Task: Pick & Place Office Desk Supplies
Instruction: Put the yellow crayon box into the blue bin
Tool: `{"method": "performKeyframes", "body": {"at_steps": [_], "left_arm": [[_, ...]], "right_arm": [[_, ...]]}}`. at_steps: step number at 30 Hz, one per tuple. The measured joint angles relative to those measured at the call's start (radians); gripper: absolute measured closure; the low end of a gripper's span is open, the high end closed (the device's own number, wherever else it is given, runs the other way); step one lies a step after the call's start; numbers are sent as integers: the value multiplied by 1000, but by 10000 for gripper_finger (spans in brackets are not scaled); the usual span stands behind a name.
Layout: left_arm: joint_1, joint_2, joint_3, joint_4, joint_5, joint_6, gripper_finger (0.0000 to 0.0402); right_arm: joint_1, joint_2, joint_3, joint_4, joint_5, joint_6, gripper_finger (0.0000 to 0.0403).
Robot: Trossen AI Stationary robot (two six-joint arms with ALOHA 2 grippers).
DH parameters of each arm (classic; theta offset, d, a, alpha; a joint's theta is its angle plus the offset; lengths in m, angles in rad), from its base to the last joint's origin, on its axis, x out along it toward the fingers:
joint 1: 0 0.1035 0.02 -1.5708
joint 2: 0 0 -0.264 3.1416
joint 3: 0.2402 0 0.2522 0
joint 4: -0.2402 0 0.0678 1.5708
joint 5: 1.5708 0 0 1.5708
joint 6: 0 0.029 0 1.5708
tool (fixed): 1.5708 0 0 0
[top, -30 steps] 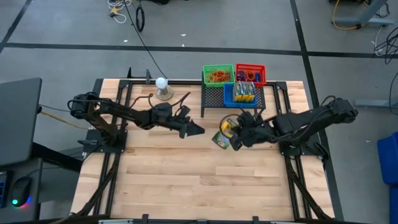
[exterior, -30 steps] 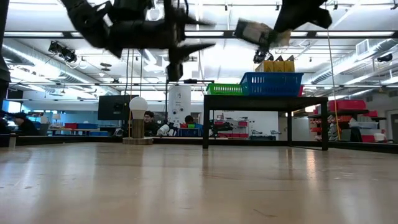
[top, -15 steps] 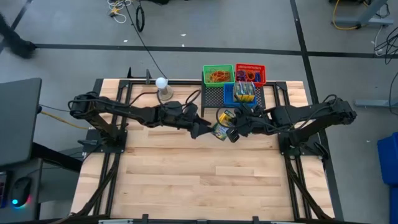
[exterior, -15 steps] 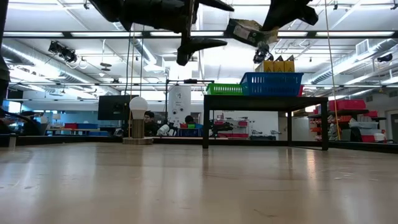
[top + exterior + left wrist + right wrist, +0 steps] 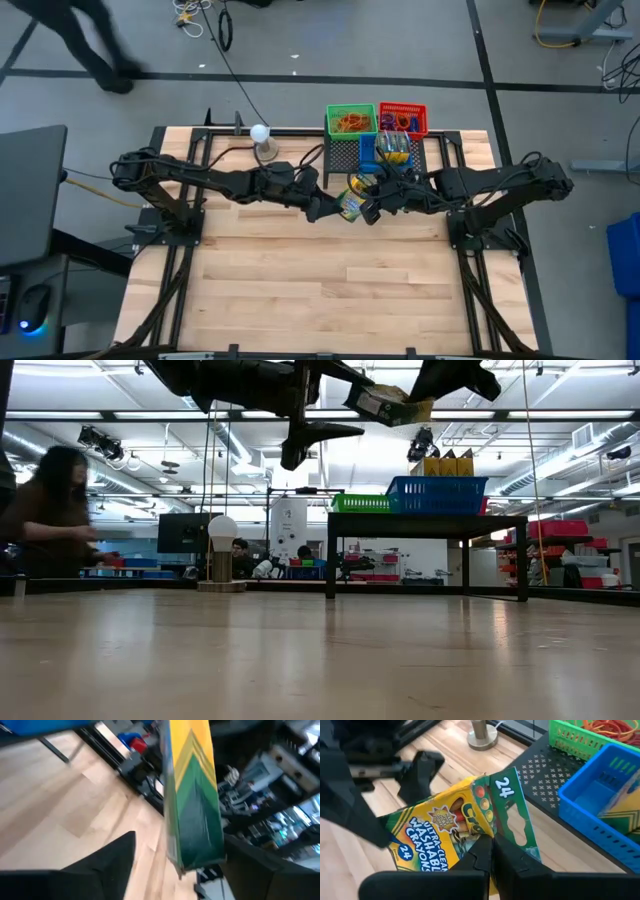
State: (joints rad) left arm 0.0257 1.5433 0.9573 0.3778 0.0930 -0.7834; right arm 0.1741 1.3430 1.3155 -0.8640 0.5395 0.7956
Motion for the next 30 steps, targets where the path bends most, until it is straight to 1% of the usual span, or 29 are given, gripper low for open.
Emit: {"method": "performKeyframes", "body": {"at_steps": [3,7,10,12,15,22,24,27,30], "left_arm": [[0,0,0,-12,44,6,166],[3,-7,0,-20,68,44,241],[9,-16,0,-22,83,81,295],[15,-23,-2,-29,99,105,320],[23,-32,-2,-29,106,143,324],[35,-44,-2,-18,144,235,316],[37,-44,-2,-12,151,268,317],[42,-44,-1,19,201,306,320],[48,-44,-1,36,247,326,320]], "right_arm": [[0,0,0,18,-1,0,390],[0,0,0,31,-22,-1,387],[0,-3,0,42,-25,16,374],[0,-7,0,53,-25,27,358],[0,-30,1,58,-41,32,322],[-15,-113,70,23,-151,1,209],[-31,-134,96,7,-195,-29,180],[-74,-152,119,3,-261,-86,143],[-140,-144,119,-1,-383,-145,117]]}}
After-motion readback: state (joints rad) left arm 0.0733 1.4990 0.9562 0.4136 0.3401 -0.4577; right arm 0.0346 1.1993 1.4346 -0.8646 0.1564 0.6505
